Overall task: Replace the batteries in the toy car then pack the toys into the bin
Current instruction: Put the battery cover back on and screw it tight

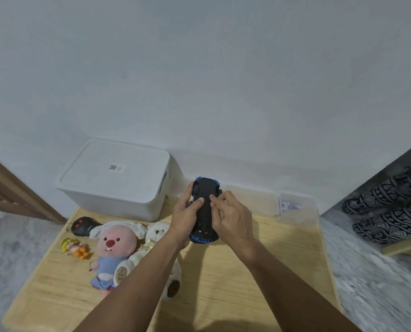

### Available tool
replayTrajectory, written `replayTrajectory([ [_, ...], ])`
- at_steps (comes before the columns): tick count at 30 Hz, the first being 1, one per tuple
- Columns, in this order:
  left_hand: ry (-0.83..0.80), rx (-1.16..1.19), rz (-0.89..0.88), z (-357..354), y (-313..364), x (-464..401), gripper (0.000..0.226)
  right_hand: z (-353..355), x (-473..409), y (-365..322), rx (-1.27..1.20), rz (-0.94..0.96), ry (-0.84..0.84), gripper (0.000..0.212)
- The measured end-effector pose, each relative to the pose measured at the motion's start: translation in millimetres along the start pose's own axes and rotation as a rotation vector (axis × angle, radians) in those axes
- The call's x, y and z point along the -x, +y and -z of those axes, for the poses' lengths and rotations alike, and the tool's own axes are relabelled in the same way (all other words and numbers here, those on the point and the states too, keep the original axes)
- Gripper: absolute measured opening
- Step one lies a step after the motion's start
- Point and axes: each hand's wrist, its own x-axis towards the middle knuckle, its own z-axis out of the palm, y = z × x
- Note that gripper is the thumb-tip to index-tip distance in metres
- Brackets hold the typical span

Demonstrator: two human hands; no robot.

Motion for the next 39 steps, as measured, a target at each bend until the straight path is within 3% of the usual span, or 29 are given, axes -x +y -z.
replayTrajectory([
  [2, -0.011, 0.003, 0.002, 0, 0, 0, 0.048, -1, 0, 1, -0.054, -0.048, -0.019, 0.027],
  [7, -0.006, 0.047, 0.025, 2, -2, -1, 0.046, -3, -5, 1, -0.434, -0.394, -0.090, 0.023],
  [12, -0.017, 0.078, 0.035, 2, -2, -2, 0.042, 0, -9, 0, -0.470, -0.440, -0.093, 0.022],
  [16, -0.011, 0.073, 0.035, 2, -2, -3, 0.042, 1, -8, 0, -0.392, -0.351, -0.082, 0.022],
  [21, -0.001, 0.033, 0.047, 2, -4, -1, 0.045, 3, -1, 1, 0.020, -0.021, -0.069, 0.027],
  [24, 0.026, 0.017, 0.061, 1, -6, -1, 0.045, 3, -2, 4, 0.169, 0.081, -0.103, 0.031],
  [27, 0.022, 0.038, 0.066, 1, -6, -2, 0.043, 9, -7, 1, 0.032, -0.104, -0.223, 0.033],
  [31, 0.004, 0.041, 0.076, 4, -1, -5, 0.042, 25, -21, -3, -0.487, -0.676, -0.238, 0.035],
  [33, 0.011, 0.033, 0.079, 5, 0, -7, 0.040, 32, -30, 1, -0.644, -0.856, -0.256, 0.035],
  [36, 0.032, 0.014, 0.078, 5, 1, -7, 0.038, 39, -39, 6, -0.801, -0.905, -0.189, 0.037],
  [39, 0.021, 0.034, 0.086, 5, 2, -6, 0.042, 45, -44, 5, -0.935, -0.873, -0.060, 0.026],
])
